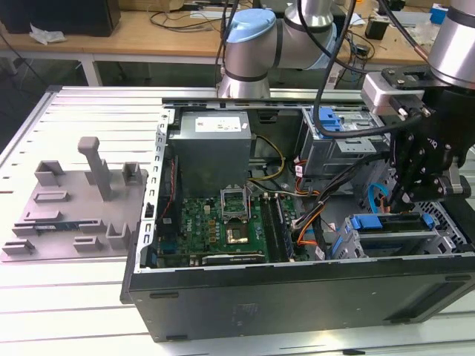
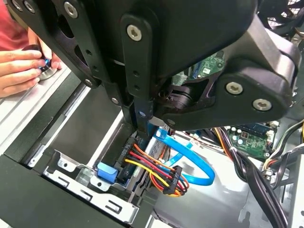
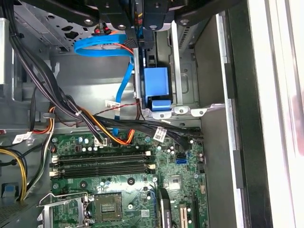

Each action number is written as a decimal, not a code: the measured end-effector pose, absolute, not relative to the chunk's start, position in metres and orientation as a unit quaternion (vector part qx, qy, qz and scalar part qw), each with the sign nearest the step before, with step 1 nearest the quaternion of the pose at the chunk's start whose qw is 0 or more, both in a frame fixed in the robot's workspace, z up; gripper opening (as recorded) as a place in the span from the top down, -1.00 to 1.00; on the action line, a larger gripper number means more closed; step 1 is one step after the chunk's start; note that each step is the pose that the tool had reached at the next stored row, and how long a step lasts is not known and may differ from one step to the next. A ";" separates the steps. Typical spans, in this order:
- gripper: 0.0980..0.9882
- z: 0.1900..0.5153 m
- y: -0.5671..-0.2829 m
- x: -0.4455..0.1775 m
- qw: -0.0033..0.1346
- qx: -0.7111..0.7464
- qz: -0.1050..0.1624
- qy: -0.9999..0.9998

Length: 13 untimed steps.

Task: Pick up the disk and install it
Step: 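Insert the second disk wire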

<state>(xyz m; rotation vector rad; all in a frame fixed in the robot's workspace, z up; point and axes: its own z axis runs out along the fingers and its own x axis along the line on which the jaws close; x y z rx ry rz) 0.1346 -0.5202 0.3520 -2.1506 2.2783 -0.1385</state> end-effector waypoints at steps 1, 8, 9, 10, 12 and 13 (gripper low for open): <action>0.86 0.352 -0.522 0.135 0.005 -0.686 -0.042 0.727; 0.86 0.352 -0.526 0.135 0.008 -0.686 -0.035 0.727; 0.86 0.352 -0.526 0.135 0.008 -0.686 -0.035 0.727; 0.86 0.352 -0.526 0.135 0.008 -0.686 -0.035 0.727; 0.86 0.352 -0.526 0.135 0.007 -0.686 -0.035 0.727; 0.86 0.352 -0.526 0.135 0.007 -0.686 -0.035 0.727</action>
